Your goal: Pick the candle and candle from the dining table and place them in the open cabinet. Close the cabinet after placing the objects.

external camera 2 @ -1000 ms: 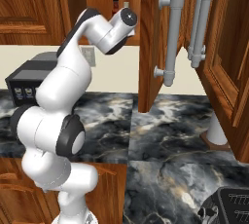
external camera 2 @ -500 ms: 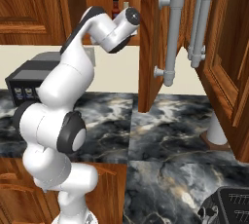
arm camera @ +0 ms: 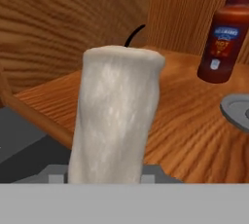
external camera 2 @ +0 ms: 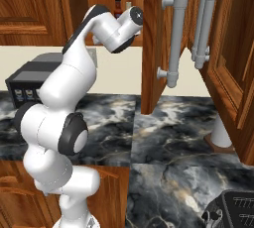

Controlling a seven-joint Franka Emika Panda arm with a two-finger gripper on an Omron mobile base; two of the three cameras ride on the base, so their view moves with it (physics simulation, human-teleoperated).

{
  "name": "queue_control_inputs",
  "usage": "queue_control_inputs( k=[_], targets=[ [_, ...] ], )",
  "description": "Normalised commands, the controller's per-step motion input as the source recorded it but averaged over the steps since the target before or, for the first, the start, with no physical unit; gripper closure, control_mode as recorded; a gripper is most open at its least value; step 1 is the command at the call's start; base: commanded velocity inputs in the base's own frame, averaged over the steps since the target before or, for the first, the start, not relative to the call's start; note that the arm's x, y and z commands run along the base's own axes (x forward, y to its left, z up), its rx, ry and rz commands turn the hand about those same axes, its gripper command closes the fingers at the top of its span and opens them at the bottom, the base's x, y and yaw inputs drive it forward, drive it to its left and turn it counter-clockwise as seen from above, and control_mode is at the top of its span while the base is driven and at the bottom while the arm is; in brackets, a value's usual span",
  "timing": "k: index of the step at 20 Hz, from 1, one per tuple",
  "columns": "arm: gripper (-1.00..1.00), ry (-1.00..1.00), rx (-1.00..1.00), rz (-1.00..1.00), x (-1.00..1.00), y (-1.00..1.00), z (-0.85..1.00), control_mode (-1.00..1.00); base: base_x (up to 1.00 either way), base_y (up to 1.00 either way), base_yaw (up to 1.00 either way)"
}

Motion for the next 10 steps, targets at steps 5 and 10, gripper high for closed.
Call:
queue_control_inputs(
  k=[5, 10],
  targets=[
    [1.0, -0.01, 0.05, 0.02, 0.0, 0.09, 0.14, -1.0, 0.0, 0.0, 0.0],
    [1.0, 0.0, 0.01, 0.02, 0.0, 0.11, 0.03, -1.0, 0.0, 0.0, 0.0]
  ],
)
